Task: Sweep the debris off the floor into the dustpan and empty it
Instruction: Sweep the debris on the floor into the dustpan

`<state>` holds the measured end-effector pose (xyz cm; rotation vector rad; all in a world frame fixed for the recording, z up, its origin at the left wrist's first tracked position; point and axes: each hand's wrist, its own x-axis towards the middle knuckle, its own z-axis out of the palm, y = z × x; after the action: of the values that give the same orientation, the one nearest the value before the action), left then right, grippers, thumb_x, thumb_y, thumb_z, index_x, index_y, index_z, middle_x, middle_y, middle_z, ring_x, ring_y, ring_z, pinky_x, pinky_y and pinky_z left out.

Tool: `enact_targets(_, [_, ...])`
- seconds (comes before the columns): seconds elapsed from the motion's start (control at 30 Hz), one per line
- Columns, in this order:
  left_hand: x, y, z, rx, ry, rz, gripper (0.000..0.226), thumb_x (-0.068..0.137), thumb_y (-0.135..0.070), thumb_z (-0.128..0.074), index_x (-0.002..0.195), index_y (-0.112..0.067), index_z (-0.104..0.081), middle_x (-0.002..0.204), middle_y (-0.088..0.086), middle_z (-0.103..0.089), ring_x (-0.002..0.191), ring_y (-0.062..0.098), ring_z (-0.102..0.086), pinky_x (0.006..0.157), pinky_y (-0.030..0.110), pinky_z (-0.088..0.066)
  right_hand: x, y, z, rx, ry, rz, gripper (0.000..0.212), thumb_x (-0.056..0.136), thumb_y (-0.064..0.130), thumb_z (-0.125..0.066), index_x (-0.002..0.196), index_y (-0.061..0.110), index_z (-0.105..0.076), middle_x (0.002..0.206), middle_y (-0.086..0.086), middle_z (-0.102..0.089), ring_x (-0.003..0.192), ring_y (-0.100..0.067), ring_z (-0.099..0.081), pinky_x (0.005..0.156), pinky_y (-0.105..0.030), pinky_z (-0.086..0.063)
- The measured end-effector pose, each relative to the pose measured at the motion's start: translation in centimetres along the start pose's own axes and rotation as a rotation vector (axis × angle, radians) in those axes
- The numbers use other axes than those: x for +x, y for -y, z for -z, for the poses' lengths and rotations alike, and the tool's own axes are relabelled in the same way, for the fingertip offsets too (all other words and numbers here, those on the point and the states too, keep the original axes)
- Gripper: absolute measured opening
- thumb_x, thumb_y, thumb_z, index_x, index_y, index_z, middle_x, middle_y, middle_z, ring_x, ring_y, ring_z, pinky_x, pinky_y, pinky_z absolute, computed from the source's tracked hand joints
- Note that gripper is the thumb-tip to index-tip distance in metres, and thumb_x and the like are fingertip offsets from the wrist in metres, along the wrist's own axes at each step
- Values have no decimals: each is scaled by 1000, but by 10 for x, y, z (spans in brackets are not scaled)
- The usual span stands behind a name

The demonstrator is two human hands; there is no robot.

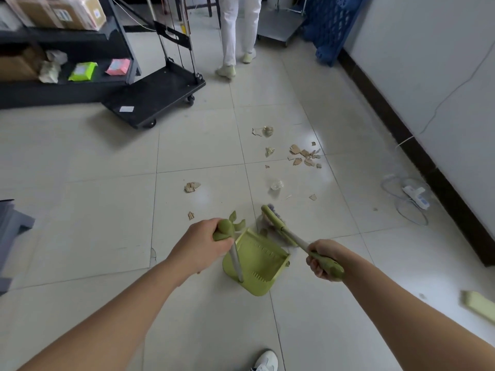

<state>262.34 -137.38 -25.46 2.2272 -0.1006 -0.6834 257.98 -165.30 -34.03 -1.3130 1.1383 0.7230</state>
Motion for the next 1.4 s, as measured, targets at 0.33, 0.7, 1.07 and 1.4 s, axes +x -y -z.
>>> enact_targets(0.33, [-39,42,38,0,-1,15,4,88,-21,-59,90,-20,-62,63,-6,-46,42,11,-39,39,25,-37,-28,-36,-21,111,-15,-17,15,97,11,-33,95,3,-45,62,-7,-44,28,-10,-40,29,-15,-31])
enact_targets(0.7, [-70,92,69,25,0,55,6,88,-21,-59,93,-21,-62,63,-6,-48,43,12,-41,38,25,-38,-43,-77,-39,320,-61,-65,17,99,14,-32,101,2,-43,63,-7,-44,26,-9,-42,28,-14,-35])
enact_targets(1.07, [-89,130,91,25,1,92,3,88,-21,-59,87,-22,-62,59,-7,-46,41,11,-39,37,24,-36,-43,-69,-111,581,10,-91,46,98,14,-30,142,3,-33,42,-4,-41,25,-9,-39,26,-13,-33])
enact_targets(1.4, [-103,164,114,5,-21,113,5,89,-22,-59,86,-25,-62,65,-6,-48,40,9,-38,34,23,-35,-42,-46,-180,625,99,-97,49,97,14,-32,145,5,-35,61,-2,-39,27,-8,-41,27,-13,-34])
